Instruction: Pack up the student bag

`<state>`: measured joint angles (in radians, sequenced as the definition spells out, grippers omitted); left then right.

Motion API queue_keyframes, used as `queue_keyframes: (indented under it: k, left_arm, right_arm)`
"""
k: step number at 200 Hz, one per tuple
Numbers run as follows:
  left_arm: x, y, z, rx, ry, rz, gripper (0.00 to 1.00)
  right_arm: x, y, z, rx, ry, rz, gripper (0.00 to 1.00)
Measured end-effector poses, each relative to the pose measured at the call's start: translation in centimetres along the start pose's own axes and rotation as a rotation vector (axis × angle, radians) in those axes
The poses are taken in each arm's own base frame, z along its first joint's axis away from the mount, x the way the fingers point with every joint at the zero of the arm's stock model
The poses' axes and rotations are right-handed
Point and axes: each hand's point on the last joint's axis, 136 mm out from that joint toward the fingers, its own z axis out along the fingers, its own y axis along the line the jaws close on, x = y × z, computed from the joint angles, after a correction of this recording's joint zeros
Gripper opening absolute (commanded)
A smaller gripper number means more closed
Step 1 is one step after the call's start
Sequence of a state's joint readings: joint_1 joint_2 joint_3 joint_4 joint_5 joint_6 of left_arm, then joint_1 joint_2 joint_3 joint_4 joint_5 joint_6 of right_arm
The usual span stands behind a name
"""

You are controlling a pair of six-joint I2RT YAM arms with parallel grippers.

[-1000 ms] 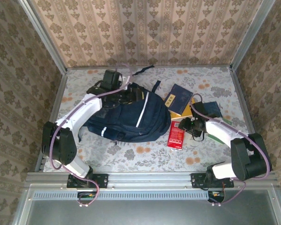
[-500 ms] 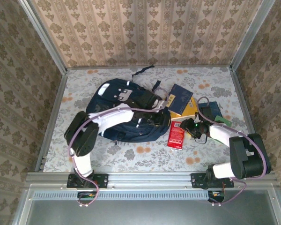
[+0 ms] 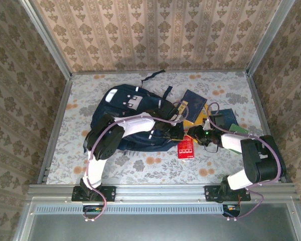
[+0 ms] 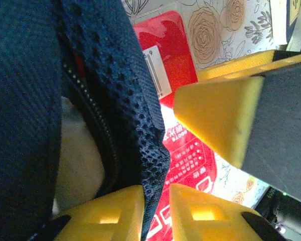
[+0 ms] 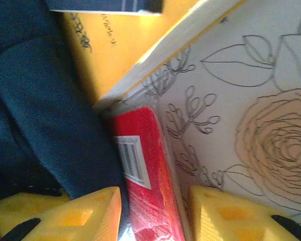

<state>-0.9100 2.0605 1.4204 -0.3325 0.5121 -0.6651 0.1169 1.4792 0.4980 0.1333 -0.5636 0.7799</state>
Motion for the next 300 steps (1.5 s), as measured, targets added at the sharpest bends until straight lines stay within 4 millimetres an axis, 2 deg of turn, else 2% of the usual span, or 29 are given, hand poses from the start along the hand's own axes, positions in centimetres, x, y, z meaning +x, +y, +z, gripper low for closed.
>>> queue_keyframes:
  k: [34, 59, 79, 100, 112, 132, 158, 180, 194, 209, 258, 273, 287, 300]
  left_arm:
    - [0.0, 0.2, 0.5, 0.007, 0.012, -0.004, 0.09]
    - [-0.1, 0.2, 0.5, 0.016, 0.01, -0.006, 0.09]
    - [-0.1, 0.3, 0.3, 0.039, 0.007, -0.011, 0.17]
    - [-0.2, 0.2, -0.8, 0.055, -0.013, -0.019, 0.36]
    - [-0.2, 0.2, -2.0, 0.057, -0.029, -0.02, 0.46]
    - [-0.5, 0.0, -4.6, 0.061, -0.075, -0.024, 0.55]
    - [-1.7, -1.2, -9.0, 0.088, -0.167, -0.01, 0.61]
    - [-2.7, -2.6, -12.3, 0.132, -0.245, 0.013, 0.65]
    - [-3.1, -3.7, -13.8, 0.167, -0.278, 0.029, 0.63]
    - [-3.4, -4.7, -14.5, 0.212, -0.292, 0.039, 0.63]
    - [-3.4, -6.9, -14.3, 0.382, -0.27, 0.019, 0.55]
    - [-3.3, -7.8, -14.3, 0.422, -0.264, 0.027, 0.47]
    - [-3.3, -8.8, -14.3, 0.466, -0.261, 0.036, 0.34]
    - [-3.3, -9.5, -14.4, 0.499, -0.258, 0.04, 0.23]
  right_arm:
    - [0.1, 0.7, 0.2, -0.048, 0.012, -0.001, 0.3]
    - [0.3, 0.5, 0.3, -0.045, 0.015, 0.008, 0.14]
    - [0.3, 0.4, 0.2, -0.039, 0.012, 0.003, 0.0]
    - [0.0, 0.8, -0.9, -0.019, -0.03, -0.014, 0.0]
    - [-0.5, 1.6, -2.1, -0.018, -0.077, -0.035, 0.0]
    - [-1.3, 3.5, -5.0, -0.034, -0.179, -0.084, 0.0]
    - [-1.7, 6.4, -8.5, -0.102, -0.284, -0.148, 0.0]
    - [-1.7, 8.6, -10.2, -0.181, -0.319, -0.161, 0.0]
    - [-1.4, 9.8, -10.8, -0.24, -0.316, -0.149, 0.0]
    - [-1.4, 11.1, -11.2, -0.303, -0.31, -0.131, 0.0]
    - [-0.8, 14.7, -12.2, -0.476, -0.279, -0.087, 0.01]
    - [-0.7, 15.1, -12.3, -0.503, -0.274, -0.074, 0.02]
    - [-0.7, 15.3, -12.3, -0.517, -0.271, -0.061, 0.03]
    - [-0.7, 15.4, -12.3, -0.528, -0.271, -0.05, 0.07]
